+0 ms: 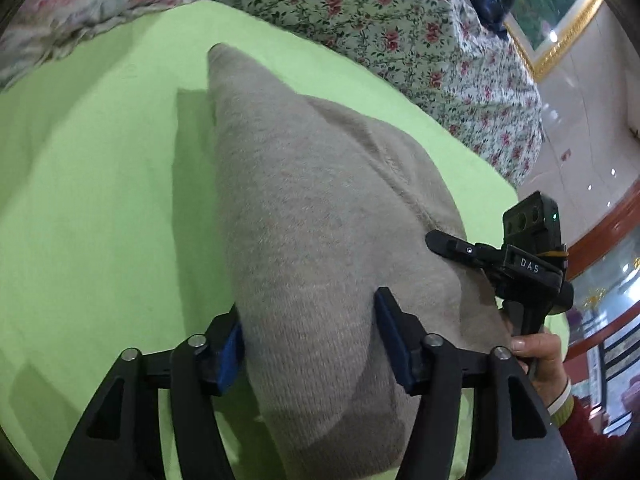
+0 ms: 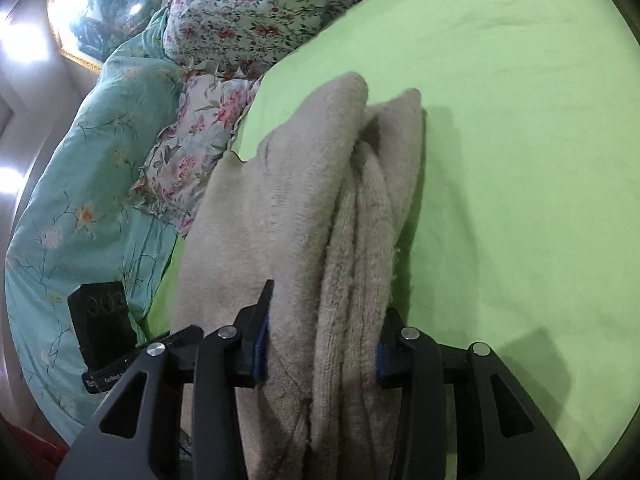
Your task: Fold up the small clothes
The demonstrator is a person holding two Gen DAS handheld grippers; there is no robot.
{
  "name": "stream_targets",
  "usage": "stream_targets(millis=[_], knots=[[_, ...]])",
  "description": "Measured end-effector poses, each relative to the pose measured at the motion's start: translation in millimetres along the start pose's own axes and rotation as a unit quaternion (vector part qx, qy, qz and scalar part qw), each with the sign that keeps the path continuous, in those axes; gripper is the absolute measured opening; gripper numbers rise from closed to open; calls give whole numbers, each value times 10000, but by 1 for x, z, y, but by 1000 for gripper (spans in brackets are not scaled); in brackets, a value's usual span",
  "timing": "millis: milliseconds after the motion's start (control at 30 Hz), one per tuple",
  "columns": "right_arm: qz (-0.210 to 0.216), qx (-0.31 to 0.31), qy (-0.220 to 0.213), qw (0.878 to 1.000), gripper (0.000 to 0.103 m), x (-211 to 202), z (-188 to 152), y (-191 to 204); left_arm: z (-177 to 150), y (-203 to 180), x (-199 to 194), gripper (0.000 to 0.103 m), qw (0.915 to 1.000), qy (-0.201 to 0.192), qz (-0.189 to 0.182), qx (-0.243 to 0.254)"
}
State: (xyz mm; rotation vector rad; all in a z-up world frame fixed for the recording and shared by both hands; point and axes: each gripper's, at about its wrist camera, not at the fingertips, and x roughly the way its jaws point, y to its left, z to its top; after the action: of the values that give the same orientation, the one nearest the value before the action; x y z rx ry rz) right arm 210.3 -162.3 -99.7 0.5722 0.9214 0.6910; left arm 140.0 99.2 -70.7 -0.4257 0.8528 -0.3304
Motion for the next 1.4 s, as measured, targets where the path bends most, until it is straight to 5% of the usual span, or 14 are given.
stream_targets(millis=[133, 300, 467, 500, 567, 633, 700, 800, 1000, 1200, 1400], knots=[[-283, -98, 11, 9996, 52, -10, 4, 11, 0, 2, -9, 67, 10000, -54, 44, -40], [-758, -436, -560, 9946, 53, -40, 26, 28, 5, 11, -30, 68, 9990, -374, 185, -170], [-936, -539, -574, 9925, 50, -19, 63, 35, 13, 23, -30, 68, 9978, -410, 303, -429], [-958, -516, -509, 9928, 44, -10, 68, 34, 14, 24, -28, 68, 9977, -399, 309, -451], [-1003, -466, -262, 9935, 15, 11, 75, 30, 18, 23, -22, 67, 9976, -365, 342, -476], [-1017, -510, -339, 9929, 9, 10, 77, 32, 22, 17, -17, 65, 9978, -348, 383, -415], [-644, -600, -849, 9925, 8, -16, 73, 42, 22, 8, -17, 65, 9980, -380, 440, -245], [-755, -611, -1125, 9889, 8, -34, 66, 41, 19, -5, -8, 65, 9983, -299, 504, -30], [-1304, -236, -497, 9899, 13, 1, 57, 2, 13, -11, 10, 68, 9984, -22, 570, 60], [-1113, -165, -774, 9906, 24, -43, 37, 20, -6, -17, -21, 68, 9960, -195, 833, 265], [-1064, -380, -828, 9901, 35, -84, -21, 47, -50, -20, -53, 68, 9921, -313, 1150, 392]])
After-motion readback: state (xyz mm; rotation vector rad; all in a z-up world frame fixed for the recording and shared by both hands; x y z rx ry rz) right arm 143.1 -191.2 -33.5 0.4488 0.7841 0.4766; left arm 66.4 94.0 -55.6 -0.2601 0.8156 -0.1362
